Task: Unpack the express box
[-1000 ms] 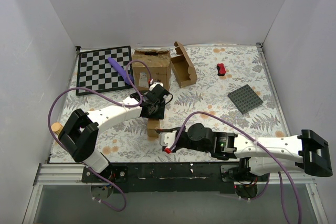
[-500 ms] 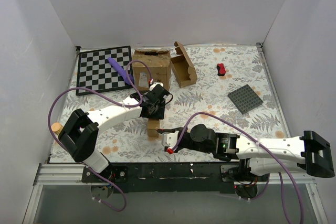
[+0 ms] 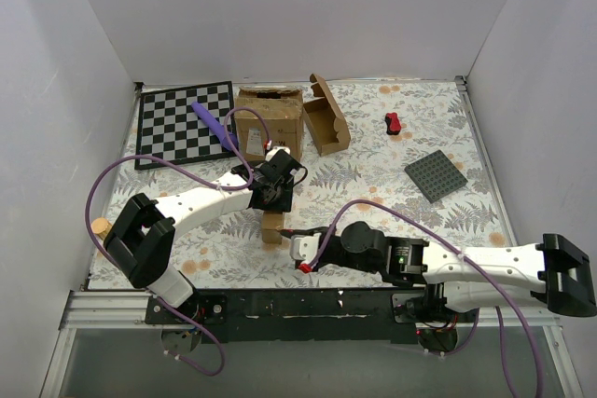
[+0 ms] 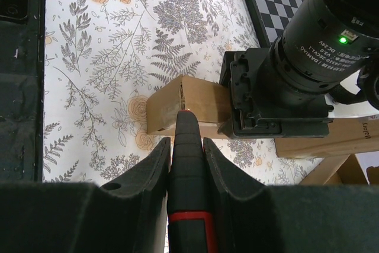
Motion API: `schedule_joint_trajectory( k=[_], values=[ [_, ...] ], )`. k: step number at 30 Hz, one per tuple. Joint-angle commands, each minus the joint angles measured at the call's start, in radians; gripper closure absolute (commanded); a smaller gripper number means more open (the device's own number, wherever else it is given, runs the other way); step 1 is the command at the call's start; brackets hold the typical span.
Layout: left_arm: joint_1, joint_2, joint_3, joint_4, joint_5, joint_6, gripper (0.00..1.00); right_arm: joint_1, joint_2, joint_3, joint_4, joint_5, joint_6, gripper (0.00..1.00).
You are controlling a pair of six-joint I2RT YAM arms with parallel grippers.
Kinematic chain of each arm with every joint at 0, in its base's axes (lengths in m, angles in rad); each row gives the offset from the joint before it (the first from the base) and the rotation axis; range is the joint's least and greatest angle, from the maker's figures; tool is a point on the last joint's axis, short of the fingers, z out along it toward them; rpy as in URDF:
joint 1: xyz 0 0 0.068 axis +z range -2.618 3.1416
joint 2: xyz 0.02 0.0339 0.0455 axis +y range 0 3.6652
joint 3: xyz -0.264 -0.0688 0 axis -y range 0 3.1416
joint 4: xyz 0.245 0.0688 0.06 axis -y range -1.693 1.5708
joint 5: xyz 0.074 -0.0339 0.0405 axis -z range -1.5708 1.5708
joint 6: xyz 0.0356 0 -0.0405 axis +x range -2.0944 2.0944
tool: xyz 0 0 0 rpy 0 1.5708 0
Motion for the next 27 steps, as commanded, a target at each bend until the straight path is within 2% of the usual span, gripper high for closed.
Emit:
schedule_joint_trajectory(
  k=[1, 10, 17, 24, 27],
  values=[
    [0.008, 0.036, -0.057, -0.074, -0.026, 0.047, 1.00, -0.008, -0.025, -0.034, -0.134, 0.122, 0.014, 0.99],
    [0.008, 0.033, -0.053, -0.078, -0.029, 0.043, 1.00, -0.011, -0.051, -0.049, -0.150, 0.141, 0.029, 0.99],
    [0.008, 0.028, -0.048, -0.080, -0.045, 0.038, 1.00, -0.011, -0.140, -0.037, -0.065, 0.176, 0.043, 0.99],
    [0.008, 0.019, -0.033, -0.071, -0.055, 0.023, 1.00, -0.012, -0.147, 0.006, -0.040, 0.292, 0.005, 0.99],
    [0.008, 0.001, -0.019, -0.066, -0.051, 0.014, 0.87, -0.011, -0.154, -0.003, -0.025, 0.329, -0.002, 0.99]
  ],
)
